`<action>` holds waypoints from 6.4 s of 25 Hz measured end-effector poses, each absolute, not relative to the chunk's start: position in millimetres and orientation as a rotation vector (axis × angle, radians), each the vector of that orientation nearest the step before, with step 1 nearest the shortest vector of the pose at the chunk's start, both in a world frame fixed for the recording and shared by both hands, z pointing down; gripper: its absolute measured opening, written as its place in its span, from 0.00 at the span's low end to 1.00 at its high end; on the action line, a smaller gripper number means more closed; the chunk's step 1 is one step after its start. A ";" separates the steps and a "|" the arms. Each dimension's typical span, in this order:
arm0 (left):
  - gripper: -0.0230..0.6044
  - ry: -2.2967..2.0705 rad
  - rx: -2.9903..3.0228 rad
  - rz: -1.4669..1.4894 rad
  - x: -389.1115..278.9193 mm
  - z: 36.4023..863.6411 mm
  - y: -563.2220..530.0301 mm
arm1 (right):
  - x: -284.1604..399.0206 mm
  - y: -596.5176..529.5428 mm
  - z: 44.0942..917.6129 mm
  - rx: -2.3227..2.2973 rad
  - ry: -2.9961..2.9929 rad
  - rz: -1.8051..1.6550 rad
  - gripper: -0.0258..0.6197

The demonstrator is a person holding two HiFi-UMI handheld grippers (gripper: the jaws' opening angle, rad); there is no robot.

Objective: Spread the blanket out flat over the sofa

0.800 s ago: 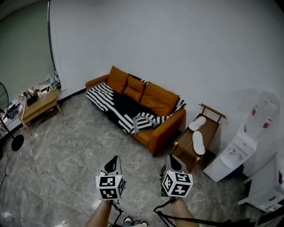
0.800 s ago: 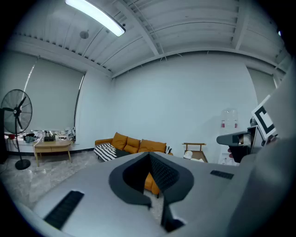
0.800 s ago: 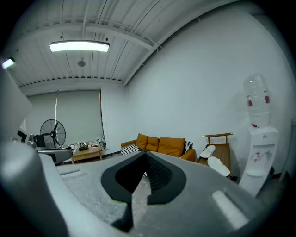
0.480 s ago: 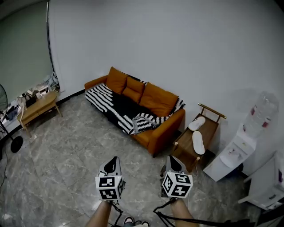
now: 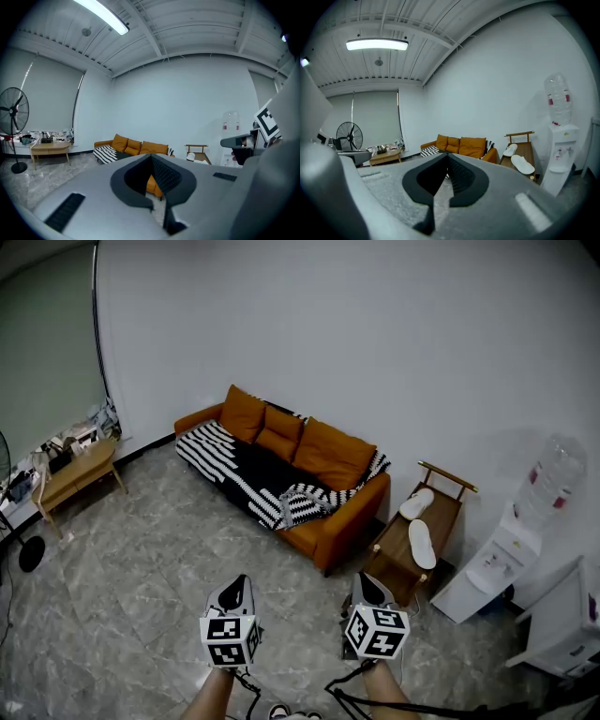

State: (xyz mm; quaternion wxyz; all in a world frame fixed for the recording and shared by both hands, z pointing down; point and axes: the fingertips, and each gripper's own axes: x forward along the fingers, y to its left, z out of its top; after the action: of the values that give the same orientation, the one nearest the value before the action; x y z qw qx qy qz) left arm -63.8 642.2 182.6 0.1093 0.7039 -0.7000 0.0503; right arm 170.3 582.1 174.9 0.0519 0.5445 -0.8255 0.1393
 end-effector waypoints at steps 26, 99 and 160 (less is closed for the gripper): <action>0.03 -2.007 2.073 0.151 -106.8 200.3 486.1 | 153.7 441.2 201.7 1.702 -2.409 0.495 0.05; 0.03 -1.695 2.163 0.175 -240.5 234.9 -134.7 | 71.1 -114.2 209.1 1.972 -2.100 0.508 0.05; 0.03 -1.471 1.952 0.496 -150.2 618.7 -188.2 | 96.4 -191.9 585.2 1.618 -1.937 0.854 0.05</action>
State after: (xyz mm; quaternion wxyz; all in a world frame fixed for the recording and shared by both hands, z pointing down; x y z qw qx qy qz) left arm -150.2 -188.2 618.7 0.3182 0.7419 -0.5592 0.1886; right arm 96.4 -191.9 585.2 0.2364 0.5900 -0.7064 0.3114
